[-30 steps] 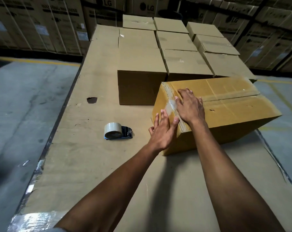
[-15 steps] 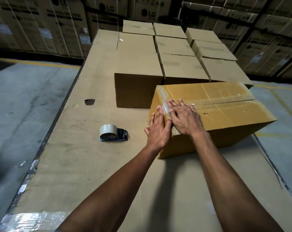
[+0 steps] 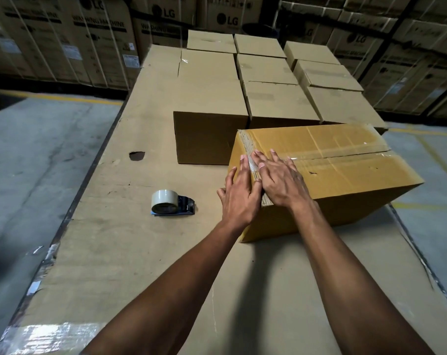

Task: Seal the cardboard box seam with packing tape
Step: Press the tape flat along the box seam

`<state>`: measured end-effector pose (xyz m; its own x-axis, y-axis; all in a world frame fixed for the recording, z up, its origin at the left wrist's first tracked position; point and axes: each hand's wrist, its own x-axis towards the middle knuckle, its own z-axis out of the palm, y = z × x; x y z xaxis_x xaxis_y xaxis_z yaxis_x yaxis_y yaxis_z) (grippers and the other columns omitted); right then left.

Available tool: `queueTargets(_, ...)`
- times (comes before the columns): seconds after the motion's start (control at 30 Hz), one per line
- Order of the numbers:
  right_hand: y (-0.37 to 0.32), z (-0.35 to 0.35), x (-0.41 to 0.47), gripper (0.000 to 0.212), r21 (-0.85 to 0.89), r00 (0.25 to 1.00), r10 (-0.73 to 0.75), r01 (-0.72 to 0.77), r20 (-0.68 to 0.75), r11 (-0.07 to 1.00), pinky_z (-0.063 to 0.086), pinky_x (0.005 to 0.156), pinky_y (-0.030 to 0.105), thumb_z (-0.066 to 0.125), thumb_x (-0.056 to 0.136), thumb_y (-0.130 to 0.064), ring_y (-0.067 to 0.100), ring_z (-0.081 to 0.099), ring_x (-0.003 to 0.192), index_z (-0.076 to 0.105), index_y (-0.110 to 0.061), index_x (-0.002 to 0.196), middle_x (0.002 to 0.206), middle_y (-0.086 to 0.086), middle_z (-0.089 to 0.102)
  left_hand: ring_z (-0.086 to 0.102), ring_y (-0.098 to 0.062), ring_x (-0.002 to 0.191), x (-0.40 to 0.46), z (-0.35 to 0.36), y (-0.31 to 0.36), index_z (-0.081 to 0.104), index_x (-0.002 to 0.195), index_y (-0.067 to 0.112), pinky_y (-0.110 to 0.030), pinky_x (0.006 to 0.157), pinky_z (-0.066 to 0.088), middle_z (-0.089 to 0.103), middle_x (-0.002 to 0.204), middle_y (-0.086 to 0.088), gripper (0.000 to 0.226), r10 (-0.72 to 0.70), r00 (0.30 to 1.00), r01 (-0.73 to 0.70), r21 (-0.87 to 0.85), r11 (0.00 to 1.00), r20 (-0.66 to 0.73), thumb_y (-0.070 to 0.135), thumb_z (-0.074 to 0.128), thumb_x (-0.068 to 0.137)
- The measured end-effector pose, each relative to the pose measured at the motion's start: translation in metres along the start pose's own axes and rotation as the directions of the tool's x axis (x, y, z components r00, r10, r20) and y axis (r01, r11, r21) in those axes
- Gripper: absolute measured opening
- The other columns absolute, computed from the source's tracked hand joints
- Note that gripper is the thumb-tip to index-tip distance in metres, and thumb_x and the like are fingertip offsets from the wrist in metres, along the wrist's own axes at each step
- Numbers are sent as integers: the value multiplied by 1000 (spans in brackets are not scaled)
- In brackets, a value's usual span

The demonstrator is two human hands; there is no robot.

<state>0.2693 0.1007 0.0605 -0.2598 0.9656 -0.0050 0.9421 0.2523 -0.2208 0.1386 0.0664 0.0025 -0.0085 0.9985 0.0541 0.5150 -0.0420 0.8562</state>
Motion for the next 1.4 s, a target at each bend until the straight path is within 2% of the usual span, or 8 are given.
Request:
queueTargets(0.23, 0, 3, 1, 67, 10, 998, 54, -54, -24, 999, -1, 133, 51, 11, 106, -46, 17, 5, 164, 16, -26, 169, 176, -7, 15, 16, -20, 168, 0, -6, 0, 24, 175, 27, -64, 123, 17, 22, 183, 9, 93, -76, 996, 70, 98, 993, 56, 71, 12, 93)
queueTargets(0.43, 4, -1, -6, 62, 77, 997, -70, 69, 10, 995, -4, 132, 54, 8, 104, -47, 11, 1, 163, 18, -47, 165, 176, -14, 8, -3, -27, 172, -11, -2, 1, -14, 174, 38, -73, 128, 8, -14, 185, 14, 91, -113, 991, 105, 108, 989, 72, 78, 7, 96)
queueTargets(0.6, 3, 0, -2, 63, 26, 999, -34, 35, -22, 999, -9, 131, 56, 6, 103, -48, 16, -10, 163, 22, -51, 163, 176, -13, -3, 1, -28, 171, -5, -2, -2, -5, 175, 42, -73, 127, 14, -20, 183, 16, 88, -65, 996, 58, 116, 992, 60, 76, 7, 95)
queueTargets(0.8, 2, 3, 4, 63, -50, 998, 52, -53, -27, 997, -12, 130, 54, 7, 104, -46, 25, -18, 162, 15, -42, 166, 176, -7, -12, 11, -26, 168, 1, -6, -2, 8, 178, 30, -69, 125, 20, -7, 186, 14, 97, -95, 992, 81, 153, 985, 83, 75, 7, 92)
queueTargets(0.97, 2, 2, 1, 70, 36, 995, 77, -75, -58, 997, -3, 131, 48, 10, 101, -46, 19, -4, 164, 18, -26, 168, 177, -4, 8, 5, -30, 170, -3, -7, -2, 1, 178, 25, -69, 127, 13, -11, 186, 10, 90, -137, 980, 112, 166, 980, 146, 74, 13, 104)
queueTargets(1.13, 8, 2, -7, 63, 102, 995, 53, -44, -87, 994, 7, 133, 51, 21, 108, -45, 17, 10, 164, 17, -29, 169, 176, -6, 19, 7, -27, 169, -9, -1, 1, -3, 175, 41, -68, 128, 6, 4, 186, 11, 75, -149, 986, 158, -144, 977, 69, 73, 17, 111)
queueTargets(1.3, 1, 4, 4, 98, 9, 939, 340, -340, -53, 940, -7, 128, 58, 16, 94, -87, 23, -8, 164, -4, -28, 169, 178, -1, -4, 39, -36, 161, 29, 23, -13, 2, 171, 55, -66, 129, 32, 37, 179, -3, 130, -386, 889, 450, -616, 646, 244, 115, 42, 62)
queueTargets(1.4, -2, 2, 11, 101, 3, 917, 397, -397, -33, 918, -6, 128, 61, 16, 90, -91, 28, -7, 164, -4, -31, 169, 178, 5, -6, 53, -32, 153, 48, 48, -28, 31, 164, 55, -61, 123, 45, 41, 176, -2, 118, -373, 881, 460, -716, 525, 292, 107, 61, 63)
